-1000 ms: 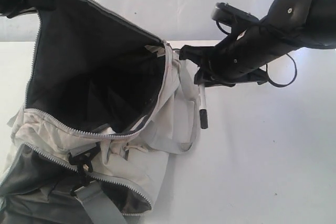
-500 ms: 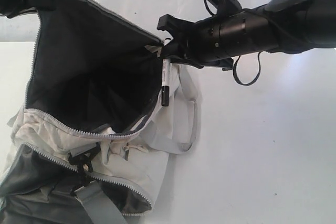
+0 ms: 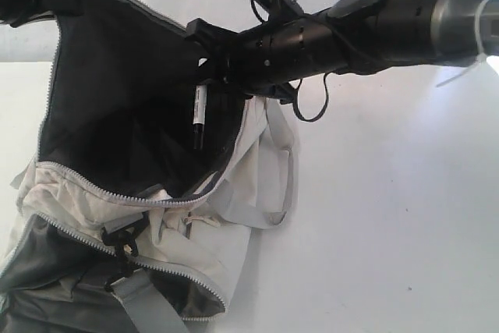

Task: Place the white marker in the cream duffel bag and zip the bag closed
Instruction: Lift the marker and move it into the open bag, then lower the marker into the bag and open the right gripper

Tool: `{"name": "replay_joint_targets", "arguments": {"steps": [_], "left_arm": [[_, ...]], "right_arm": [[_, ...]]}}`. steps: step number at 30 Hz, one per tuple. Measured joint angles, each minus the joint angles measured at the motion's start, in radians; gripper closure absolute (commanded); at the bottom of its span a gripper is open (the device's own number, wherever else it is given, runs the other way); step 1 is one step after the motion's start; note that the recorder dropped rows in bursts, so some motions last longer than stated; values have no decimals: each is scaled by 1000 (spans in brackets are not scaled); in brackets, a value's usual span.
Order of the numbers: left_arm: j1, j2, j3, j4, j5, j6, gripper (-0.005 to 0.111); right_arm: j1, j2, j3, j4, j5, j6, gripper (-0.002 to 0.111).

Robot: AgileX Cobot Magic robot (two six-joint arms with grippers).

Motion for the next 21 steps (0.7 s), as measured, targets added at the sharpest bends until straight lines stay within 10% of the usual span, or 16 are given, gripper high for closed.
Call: {"name": "replay_joint_targets", "arguments": {"steps": [10, 15, 21], "left_arm": [[0, 0, 0, 0, 2, 2, 107], [0, 0, 0, 2, 2, 2, 107], [0, 0, 0, 2, 2, 2, 107]], "right_arm": [[11, 174, -170, 0, 33, 178, 108], [11, 230, -186, -6, 13, -31, 107], [13, 243, -186, -6, -1, -163, 60]]}}
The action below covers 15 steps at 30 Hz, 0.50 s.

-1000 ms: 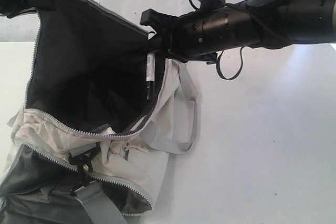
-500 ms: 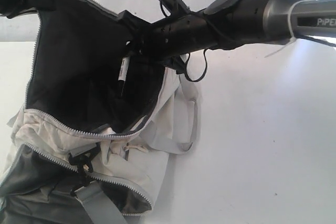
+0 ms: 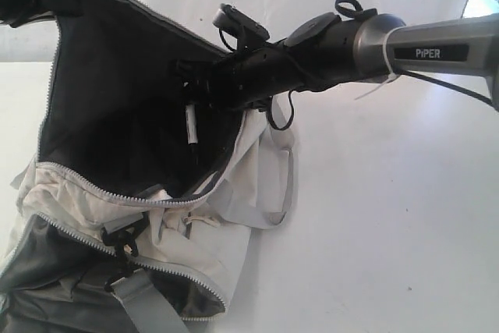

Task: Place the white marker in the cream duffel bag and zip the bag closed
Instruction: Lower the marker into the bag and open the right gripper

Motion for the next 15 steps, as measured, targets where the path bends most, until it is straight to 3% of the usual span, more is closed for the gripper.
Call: {"name": "replay_joint_targets", "arguments": {"steps": [1, 2, 5, 7, 10, 12, 15], "left_arm": [[0, 0, 0, 0, 0, 0, 107], [0, 0, 0, 0, 0, 0, 107], [0, 0, 0, 0, 0, 0, 107], [0, 0, 0, 7, 0, 0, 107], [0, 0, 0, 28, 17, 101, 107], [0, 0, 0, 29, 41, 164, 107], [0, 0, 0, 28, 59, 265, 107]], "right_arm": [[0, 0, 0, 0, 0, -2, 47], [0, 0, 0, 0, 2, -4, 43], [0, 0, 0, 0, 13, -7, 41], [0, -5, 0, -4, 72, 2, 51], [-2, -75, 0, -204, 177, 217, 73], [-22, -117, 0, -344, 323, 289, 81], [-84, -164, 0, -377, 513, 298, 84]]}}
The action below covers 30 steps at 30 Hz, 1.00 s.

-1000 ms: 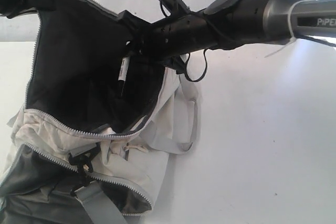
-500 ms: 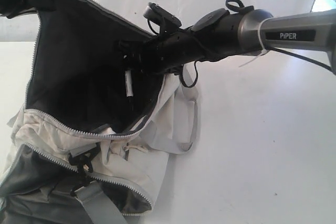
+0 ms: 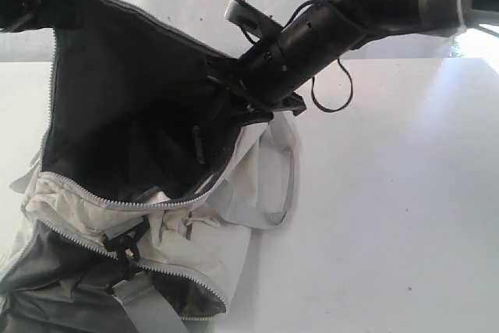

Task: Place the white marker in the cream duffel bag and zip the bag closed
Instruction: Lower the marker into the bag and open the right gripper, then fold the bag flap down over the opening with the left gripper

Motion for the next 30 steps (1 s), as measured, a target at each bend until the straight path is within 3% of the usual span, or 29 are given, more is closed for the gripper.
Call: {"name": "replay_joint_targets", "arguments": {"steps": [9, 18, 25, 27, 30], "left_arm": [[0, -4, -2, -119, 147, 220, 107], [0, -5, 7, -143, 335, 314, 107], [-52, -6, 60, -158, 357, 389, 107], [-86, -6, 76, -158, 354, 417, 102], [-133, -6, 99, -158, 333, 449, 85]], "right_arm": [[-117, -44, 0, -13, 63, 0, 84], [-154, -44, 0, -18, 43, 0, 84], [-158, -44, 0, -30, 4, 0, 84], [-158, -44, 0, -32, -7, 0, 84], [-158, -44, 0, -45, -29, 0, 84]]}}
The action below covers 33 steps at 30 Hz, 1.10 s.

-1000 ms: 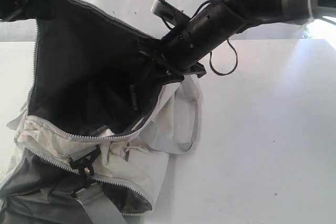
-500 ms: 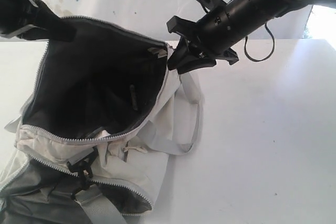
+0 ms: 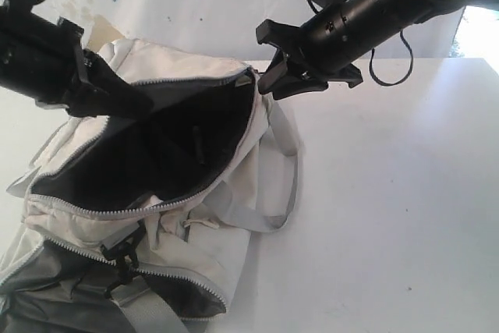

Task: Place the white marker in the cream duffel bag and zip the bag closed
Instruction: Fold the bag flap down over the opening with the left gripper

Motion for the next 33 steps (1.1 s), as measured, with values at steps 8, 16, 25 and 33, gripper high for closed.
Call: {"name": "replay_joint_targets", "arguments": {"steps": [8, 16, 25, 33], "left_arm": [[-56, -4, 83, -4, -59, 16, 52], [-61, -4, 121, -4, -111, -42, 34], [-36, -4, 103, 185, -227, -569, 30], [-28, -6, 21, 536, -177, -988, 25]], "right_arm": [[0, 0, 0, -51, -66, 7, 84], [0, 15, 0, -53, -84, 19, 84], [0, 24, -9, -81, -33, -24, 63], [0, 61, -111, -115, 5, 4, 50]]}}
